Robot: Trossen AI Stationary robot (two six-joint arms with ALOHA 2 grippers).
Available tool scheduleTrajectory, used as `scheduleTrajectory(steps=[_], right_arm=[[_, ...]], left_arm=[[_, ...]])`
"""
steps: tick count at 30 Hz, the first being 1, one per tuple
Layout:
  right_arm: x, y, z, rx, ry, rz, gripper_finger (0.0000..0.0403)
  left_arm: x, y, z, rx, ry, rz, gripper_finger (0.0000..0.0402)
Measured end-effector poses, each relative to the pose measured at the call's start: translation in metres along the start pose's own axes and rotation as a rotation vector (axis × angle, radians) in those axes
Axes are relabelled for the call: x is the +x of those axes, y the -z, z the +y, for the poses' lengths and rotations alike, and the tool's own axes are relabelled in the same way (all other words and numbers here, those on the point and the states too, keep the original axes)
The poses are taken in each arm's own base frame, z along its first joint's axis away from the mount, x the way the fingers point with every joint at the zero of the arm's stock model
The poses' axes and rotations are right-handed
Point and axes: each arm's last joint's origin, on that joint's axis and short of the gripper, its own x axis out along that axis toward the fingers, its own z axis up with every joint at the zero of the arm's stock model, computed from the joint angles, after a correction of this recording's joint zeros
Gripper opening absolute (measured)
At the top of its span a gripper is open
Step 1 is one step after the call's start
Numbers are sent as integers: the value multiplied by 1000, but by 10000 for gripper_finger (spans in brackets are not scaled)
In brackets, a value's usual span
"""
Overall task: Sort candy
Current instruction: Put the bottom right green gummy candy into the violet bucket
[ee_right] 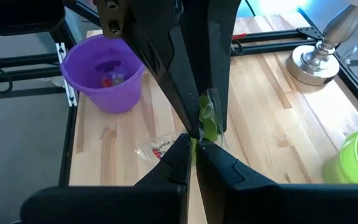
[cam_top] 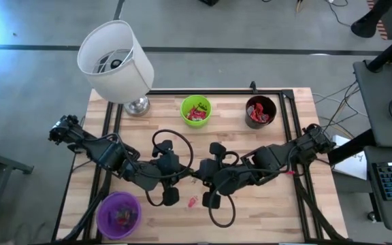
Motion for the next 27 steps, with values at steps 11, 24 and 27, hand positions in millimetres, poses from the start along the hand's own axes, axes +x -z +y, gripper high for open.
scheduleTrajectory(steps=[11,24,27], right_arm=[[1,0,-1,-9,-6,6,13],[2,1,-1,15,2,12,13],[2,1,-1,11,1,12,13]], left_arm=[[0,0,0,0,2,1,3],[0,0,0,0,2,2,3],[0,0,0,13,2,2,3]])
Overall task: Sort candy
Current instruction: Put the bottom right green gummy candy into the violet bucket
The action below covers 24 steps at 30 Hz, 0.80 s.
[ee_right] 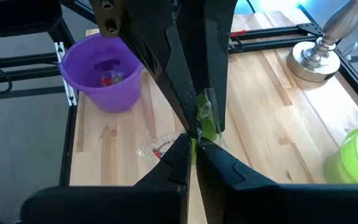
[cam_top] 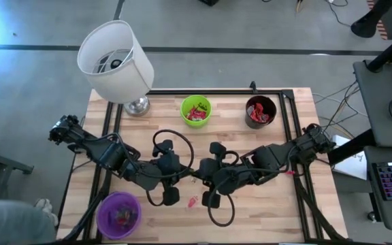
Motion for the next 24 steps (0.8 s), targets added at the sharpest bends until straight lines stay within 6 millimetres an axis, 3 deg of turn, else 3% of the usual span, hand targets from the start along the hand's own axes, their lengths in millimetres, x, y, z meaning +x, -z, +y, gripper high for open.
scheduleTrajectory(steps=[24], right_arm=[[3,-2,-4,1,-31,9,13]], left_arm=[[-1,0,0,-1,3,0,3]])
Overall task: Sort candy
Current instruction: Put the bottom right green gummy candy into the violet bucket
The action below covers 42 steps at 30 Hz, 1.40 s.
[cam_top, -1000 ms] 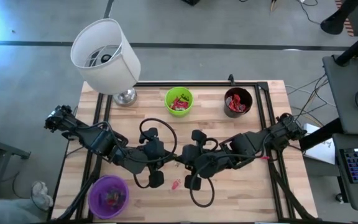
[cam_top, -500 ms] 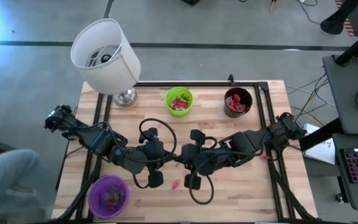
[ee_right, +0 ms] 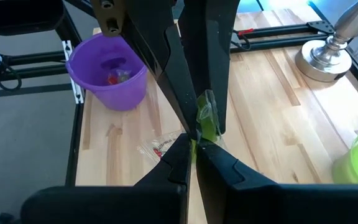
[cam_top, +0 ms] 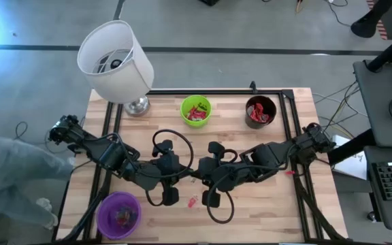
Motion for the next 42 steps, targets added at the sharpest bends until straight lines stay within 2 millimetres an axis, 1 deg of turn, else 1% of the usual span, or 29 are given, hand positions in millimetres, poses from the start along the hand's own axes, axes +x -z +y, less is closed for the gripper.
scheduleTrajectory(steps=[5,11,15,21,27,31,35,40,42], right_arm=[[0,0,0,-60,-14,4,13],[1,0,0,-60,-44,13,13],[6,1,1,-64,-59,26,13],[14,0,5,-53,-74,-1,13],[22,-2,6,-32,-73,-23,13],[24,-4,7,-16,-87,-44,13],[23,-5,8,-37,-105,-56,13],[28,-8,2,-39,-162,-37,13],[34,-7,1,-39,-190,-21,13]], left_arm=[[0,0,0,-1,14,6,3],[0,0,-1,-5,32,14,3],[0,1,-1,-8,40,21,3],[-3,3,1,-2,31,51,1],[-13,5,4,-26,31,78,1],[-18,6,6,-57,53,106,0],[-19,7,6,-64,63,119,0],[-19,7,6,-60,65,124,0],[-19,8,5,-58,77,136,0]])
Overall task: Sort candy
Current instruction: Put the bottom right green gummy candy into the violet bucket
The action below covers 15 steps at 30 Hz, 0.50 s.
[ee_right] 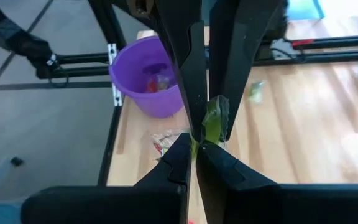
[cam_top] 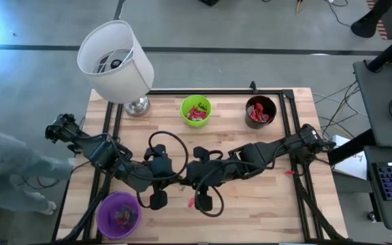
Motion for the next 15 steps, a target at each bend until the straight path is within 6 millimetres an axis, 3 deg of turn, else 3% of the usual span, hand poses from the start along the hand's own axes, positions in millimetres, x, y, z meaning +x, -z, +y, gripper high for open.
scheduleTrajectory(steps=[4,15], right_arm=[[9,2,-3,4,-21,22,13],[4,-1,-3,-5,-41,24,13]], left_arm=[[1,3,0,9,15,36,0],[2,3,0,9,14,40,0]])
